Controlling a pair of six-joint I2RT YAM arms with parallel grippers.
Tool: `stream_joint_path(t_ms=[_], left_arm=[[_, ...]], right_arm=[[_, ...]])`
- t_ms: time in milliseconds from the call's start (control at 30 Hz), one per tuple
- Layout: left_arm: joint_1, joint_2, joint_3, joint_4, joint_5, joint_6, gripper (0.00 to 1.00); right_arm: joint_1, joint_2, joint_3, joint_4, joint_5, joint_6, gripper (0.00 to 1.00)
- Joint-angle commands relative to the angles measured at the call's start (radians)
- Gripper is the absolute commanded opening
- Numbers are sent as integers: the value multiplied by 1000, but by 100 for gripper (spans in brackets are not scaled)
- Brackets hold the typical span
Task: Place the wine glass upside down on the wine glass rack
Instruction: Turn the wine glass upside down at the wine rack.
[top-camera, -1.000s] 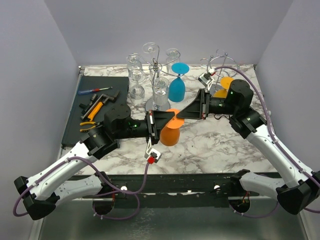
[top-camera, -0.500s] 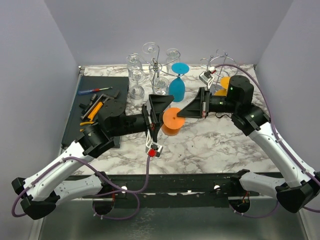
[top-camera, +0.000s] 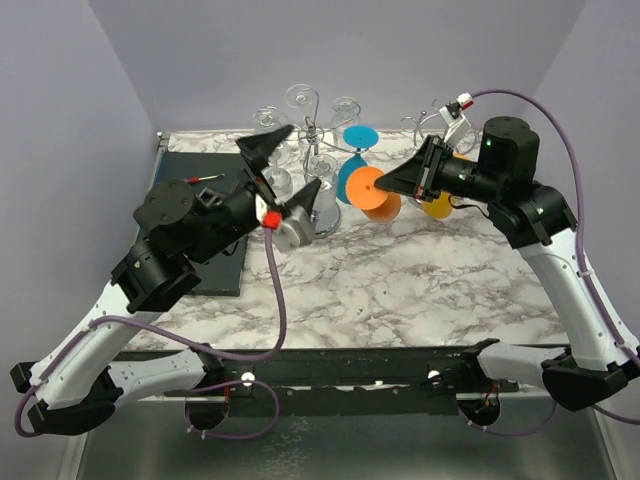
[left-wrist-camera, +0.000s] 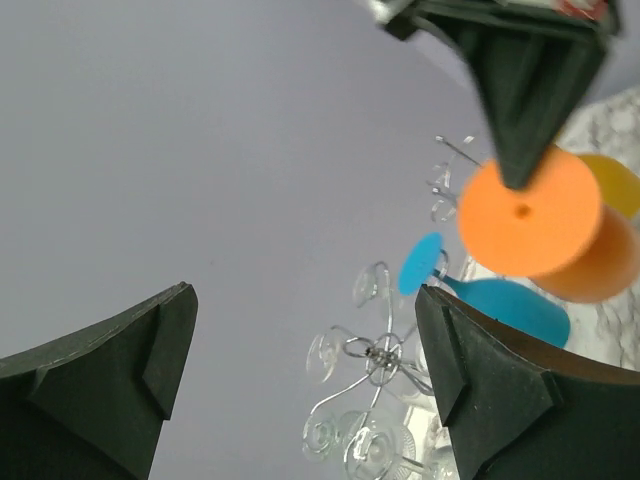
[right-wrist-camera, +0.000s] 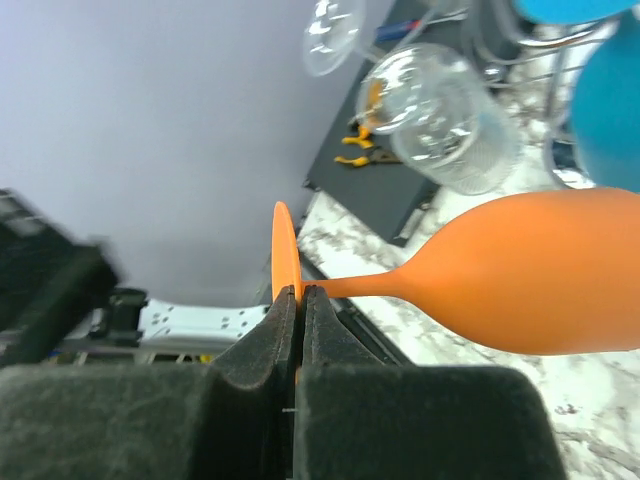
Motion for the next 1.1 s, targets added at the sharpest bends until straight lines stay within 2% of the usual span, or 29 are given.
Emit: stream_joint_path(t_ms=[0, 133, 300, 833, 1067], left_arm=[[1, 45, 159, -24, -285, -374, 99], [2, 58, 212, -59, -347, -498, 99], [2, 117, 311, -122, -408, -571, 99], [10, 267, 513, -385, -521, -701, 99], [11, 338, 564, -484, -558, -677, 99]], right_arm=[[-45, 42, 30, -77, 82, -51, 0], [-124, 56, 36, -58, 42, -52, 0], [-226, 112, 70, -8, -34, -38, 0], [-371, 347, 104, 289, -148, 115, 0], [-405, 446, 84, 453, -188, 213, 0]])
